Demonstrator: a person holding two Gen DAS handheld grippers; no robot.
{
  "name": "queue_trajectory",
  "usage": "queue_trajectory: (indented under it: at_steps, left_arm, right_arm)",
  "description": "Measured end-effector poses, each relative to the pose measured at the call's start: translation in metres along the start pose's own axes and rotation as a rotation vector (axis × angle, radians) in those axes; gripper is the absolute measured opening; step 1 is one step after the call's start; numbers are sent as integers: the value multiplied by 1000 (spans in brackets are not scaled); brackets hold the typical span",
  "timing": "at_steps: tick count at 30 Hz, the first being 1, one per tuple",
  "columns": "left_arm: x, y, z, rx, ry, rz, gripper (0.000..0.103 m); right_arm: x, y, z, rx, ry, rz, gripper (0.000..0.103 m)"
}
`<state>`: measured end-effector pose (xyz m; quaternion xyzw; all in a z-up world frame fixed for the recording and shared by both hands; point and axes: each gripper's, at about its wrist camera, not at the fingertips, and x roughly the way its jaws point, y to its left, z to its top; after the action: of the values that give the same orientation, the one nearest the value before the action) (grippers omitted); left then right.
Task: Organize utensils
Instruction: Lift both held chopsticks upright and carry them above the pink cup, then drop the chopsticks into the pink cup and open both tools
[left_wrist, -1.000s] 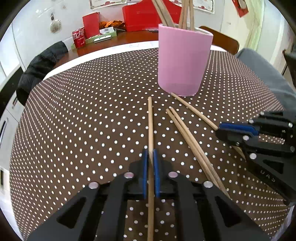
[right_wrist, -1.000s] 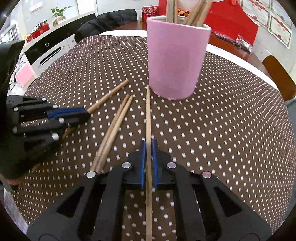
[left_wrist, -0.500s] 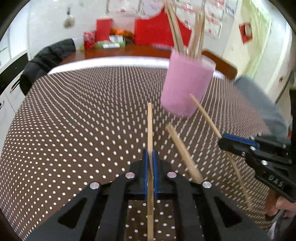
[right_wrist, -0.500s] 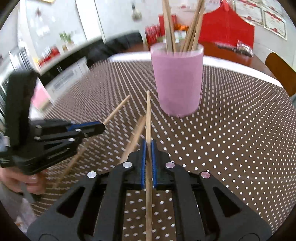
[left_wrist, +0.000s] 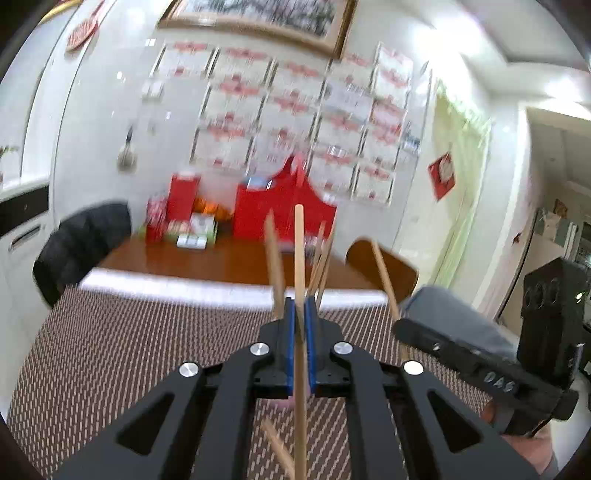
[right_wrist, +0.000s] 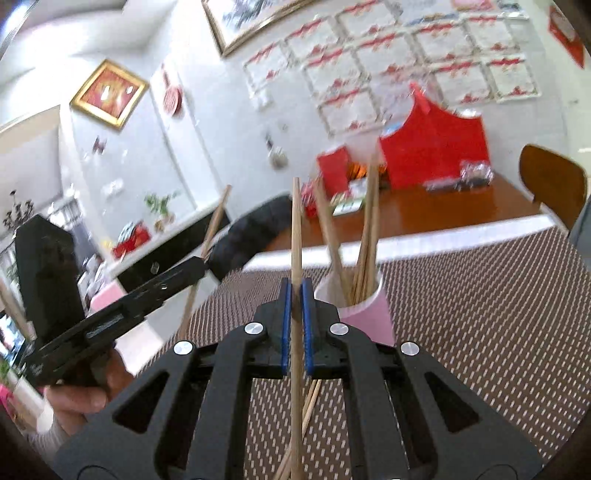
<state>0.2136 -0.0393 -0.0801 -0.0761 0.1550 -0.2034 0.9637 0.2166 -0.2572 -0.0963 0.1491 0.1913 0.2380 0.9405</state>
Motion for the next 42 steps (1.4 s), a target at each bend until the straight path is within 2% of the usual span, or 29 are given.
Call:
queue_trajectory:
  at_steps: [8, 16, 23, 34, 37, 38, 39, 40, 41, 42]
  left_arm:
    - [35, -7, 60, -13, -159, -70, 5]
    - [90, 2, 84, -50, -233, -102, 5]
    - [128, 9, 70, -69, -222, -123, 5]
    - [155, 24, 48, -105, -208, -115, 5]
    - [160, 27, 40, -105, -180, -88, 7]
    - [160, 27, 38, -104, -168, -75, 20]
    - [159, 28, 37, -107, -163, -47, 39]
    - [157, 29, 36, -114, -163, -24, 45]
    - [154, 34, 36, -132, -163, -13, 53]
    - [149, 39, 36, -154, -168, -15, 63]
  right_arm:
    - [14, -5, 60, -14, -148, -48, 6]
    - [41, -9, 101, -27, -239, -89, 6]
    - [72, -33, 108, 4, -265, -117, 6]
    - [100, -44, 88, -6, -219, -128, 6]
    - [103, -43, 83, -21, -187, -129, 7]
    - [104, -42, 82, -24, -178, -132, 8]
    - [103, -41, 80, -26, -167, -139, 9]
    - [99, -42, 79, -19, -172, -149, 19]
    - [96, -43, 78, -10, -179, -157, 55]
    - [88, -45, 78, 13, -195, -169, 75]
